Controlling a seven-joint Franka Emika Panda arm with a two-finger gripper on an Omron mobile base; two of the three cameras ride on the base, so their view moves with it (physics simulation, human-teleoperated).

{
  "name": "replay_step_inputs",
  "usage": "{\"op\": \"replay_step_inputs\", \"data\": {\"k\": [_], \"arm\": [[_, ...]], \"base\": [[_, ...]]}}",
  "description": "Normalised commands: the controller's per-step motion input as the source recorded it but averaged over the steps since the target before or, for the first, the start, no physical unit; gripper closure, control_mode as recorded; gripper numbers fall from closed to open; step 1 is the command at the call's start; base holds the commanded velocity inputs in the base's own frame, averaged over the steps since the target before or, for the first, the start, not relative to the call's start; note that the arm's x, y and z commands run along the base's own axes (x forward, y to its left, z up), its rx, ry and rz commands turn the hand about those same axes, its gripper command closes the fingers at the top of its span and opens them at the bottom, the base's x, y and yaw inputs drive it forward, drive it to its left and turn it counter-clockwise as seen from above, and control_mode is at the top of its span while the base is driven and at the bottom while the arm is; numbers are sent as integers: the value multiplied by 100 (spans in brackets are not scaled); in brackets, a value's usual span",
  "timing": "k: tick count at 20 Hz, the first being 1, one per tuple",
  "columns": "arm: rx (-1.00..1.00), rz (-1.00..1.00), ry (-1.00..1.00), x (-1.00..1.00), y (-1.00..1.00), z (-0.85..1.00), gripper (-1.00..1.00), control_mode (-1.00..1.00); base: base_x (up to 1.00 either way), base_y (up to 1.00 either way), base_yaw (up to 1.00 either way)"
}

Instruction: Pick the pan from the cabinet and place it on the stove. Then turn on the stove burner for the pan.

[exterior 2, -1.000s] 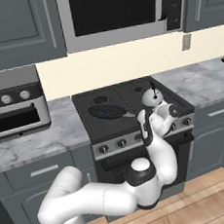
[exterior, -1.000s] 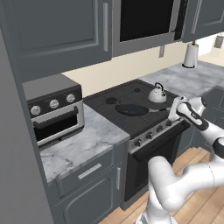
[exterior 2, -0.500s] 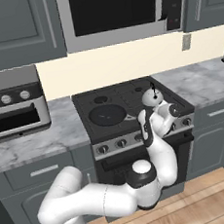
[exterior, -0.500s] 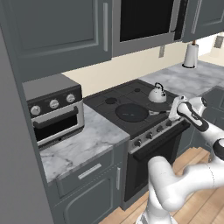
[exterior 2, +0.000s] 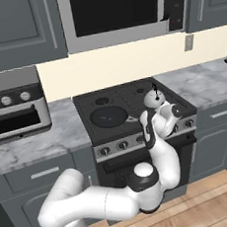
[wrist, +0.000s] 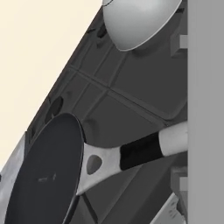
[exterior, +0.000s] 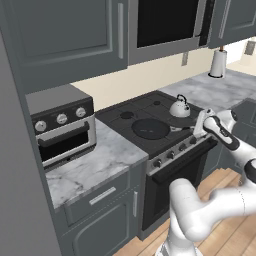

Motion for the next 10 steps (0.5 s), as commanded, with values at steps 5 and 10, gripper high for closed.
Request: {"op": "replay_step_inputs", "data": {"k": [5, 10], "arm": [[-1, 4, 0, -29, 21, 1, -100, -100], [0, 6, 0, -39, 28, 0, -100, -100]], "base": [[0, 0, 0], [0, 0, 0]]}}
